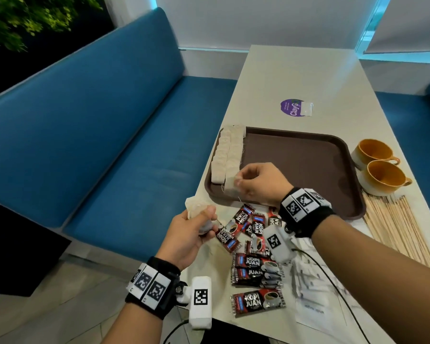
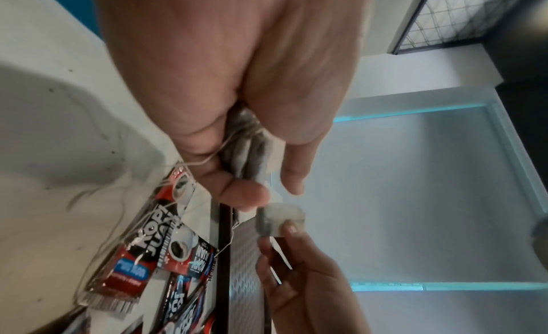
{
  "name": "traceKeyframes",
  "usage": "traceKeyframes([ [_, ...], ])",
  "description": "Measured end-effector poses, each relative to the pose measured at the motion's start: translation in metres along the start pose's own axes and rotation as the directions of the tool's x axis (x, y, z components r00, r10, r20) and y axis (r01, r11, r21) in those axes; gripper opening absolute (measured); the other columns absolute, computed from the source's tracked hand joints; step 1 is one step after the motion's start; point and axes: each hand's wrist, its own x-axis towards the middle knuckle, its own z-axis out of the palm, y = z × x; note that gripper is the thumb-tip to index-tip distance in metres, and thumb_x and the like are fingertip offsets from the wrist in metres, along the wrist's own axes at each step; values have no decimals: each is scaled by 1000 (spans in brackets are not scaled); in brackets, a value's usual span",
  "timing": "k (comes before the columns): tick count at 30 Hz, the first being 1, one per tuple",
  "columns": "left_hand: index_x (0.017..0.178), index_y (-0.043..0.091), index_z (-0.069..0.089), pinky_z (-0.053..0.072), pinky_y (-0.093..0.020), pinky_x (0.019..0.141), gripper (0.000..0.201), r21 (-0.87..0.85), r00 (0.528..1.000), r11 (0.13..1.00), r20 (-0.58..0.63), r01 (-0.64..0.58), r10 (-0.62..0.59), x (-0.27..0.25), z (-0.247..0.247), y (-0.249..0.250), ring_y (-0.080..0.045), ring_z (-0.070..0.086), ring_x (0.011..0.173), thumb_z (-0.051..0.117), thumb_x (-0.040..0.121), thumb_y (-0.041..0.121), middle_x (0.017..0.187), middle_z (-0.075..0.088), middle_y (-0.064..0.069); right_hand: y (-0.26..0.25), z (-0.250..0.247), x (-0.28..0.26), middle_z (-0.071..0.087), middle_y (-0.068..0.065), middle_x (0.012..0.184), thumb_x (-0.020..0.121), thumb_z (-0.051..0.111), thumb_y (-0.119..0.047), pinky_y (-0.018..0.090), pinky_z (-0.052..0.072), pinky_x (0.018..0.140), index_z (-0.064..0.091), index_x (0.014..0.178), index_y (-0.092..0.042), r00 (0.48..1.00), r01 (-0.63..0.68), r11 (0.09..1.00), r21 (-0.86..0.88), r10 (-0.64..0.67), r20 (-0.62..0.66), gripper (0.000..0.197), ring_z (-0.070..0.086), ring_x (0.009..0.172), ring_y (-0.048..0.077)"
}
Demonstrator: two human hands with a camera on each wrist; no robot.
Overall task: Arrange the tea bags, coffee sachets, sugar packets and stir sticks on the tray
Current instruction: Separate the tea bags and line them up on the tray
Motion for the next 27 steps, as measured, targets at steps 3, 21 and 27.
traceKeyframes([
  [3, 107, 0, 63, 56, -26, 63, 14, -58, 999, 998, 5, 40, -40, 1, -5, 0, -18, 66, 67, 65, 94, 3, 86, 66, -12, 11, -2, 30, 73, 0, 76, 87, 77, -21, 39, 58, 69, 72, 82, -17, 995, -31, 987, -158, 15, -100, 8, 63, 65, 15],
  [21, 113, -5, 59, 59, -32, 69, 20, -133, 994, 985, 47, 106, -101, -10, -17, -8, -27, 61, 79, 54, 94, -9, 91, 62, -17, 18, 9, 76, 71, 11, 83, 90, 77, -9, 32, 62, 54, 69, 92, -6, 980, -197, 962, -191, 191, -49, 9, 67, 68, 21],
  [27, 119, -7, 58, 60, -34, 72, 26, -149, 992, 982, 62, 115, -106, -11, -16, -10, -29, 62, 85, 54, 93, -9, 100, 62, -21, 17, 5, 75, 72, 12, 92, 82, 84, -10, 32, 60, 51, 62, 101, -10, 968, -240, 961, -133, 228, -102, 29, 70, 69, 21],
])
